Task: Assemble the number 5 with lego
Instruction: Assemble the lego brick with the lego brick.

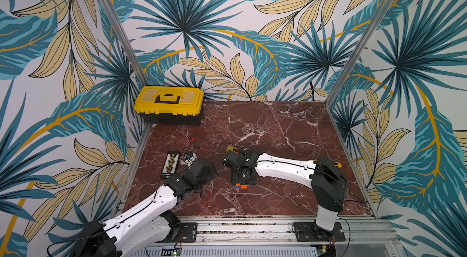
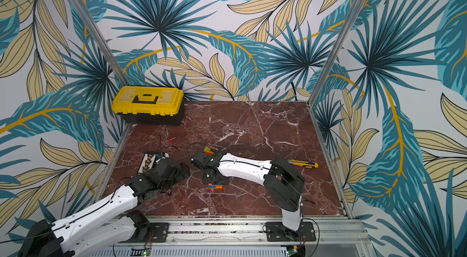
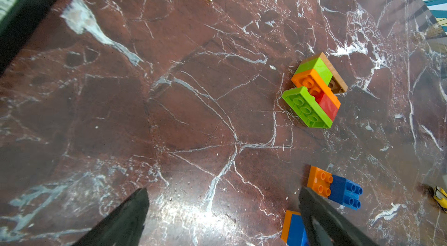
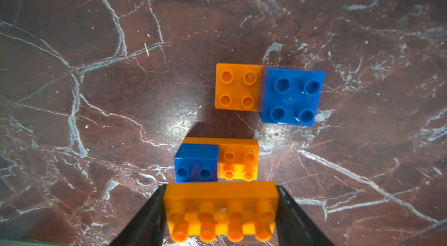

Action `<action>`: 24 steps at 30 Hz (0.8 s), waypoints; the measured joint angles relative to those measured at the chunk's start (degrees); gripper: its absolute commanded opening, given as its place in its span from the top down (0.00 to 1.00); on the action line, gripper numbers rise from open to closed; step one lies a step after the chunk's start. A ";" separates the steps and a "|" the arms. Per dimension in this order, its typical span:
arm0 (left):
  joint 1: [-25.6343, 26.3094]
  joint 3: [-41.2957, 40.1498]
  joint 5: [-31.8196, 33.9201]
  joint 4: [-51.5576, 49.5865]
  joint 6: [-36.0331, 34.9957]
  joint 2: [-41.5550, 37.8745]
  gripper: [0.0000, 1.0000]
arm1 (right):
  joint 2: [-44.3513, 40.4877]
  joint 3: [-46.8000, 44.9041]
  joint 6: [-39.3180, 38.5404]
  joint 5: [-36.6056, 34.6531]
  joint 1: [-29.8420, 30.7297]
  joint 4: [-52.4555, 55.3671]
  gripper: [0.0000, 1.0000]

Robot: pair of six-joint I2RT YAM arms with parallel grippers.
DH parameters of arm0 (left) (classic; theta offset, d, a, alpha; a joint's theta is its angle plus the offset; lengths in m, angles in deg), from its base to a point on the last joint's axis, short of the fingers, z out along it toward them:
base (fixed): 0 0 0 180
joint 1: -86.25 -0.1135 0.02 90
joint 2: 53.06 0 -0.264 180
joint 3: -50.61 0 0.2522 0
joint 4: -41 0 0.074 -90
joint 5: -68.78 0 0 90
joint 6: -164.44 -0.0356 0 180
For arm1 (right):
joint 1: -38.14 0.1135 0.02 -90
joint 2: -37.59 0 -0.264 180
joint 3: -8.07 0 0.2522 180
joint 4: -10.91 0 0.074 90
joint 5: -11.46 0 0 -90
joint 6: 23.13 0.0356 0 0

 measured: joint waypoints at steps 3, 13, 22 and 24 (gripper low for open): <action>0.00 -0.20 -0.02 0.00 0.00 -0.09 0.00 | 1.07 0.46 0.44 0.00 0.04 0.02 0.38; 0.00 -0.20 -0.07 0.02 0.00 -0.09 0.00 | 1.90 0.66 1.11 -0.20 0.15 0.11 0.38; -0.02 -0.20 -0.09 0.04 -0.02 -0.07 0.00 | 3.21 1.73 1.09 -0.22 0.15 0.15 0.38; -0.02 -0.20 -0.09 0.04 0.00 -0.07 0.00 | 3.21 1.73 1.09 -0.26 0.15 0.15 0.39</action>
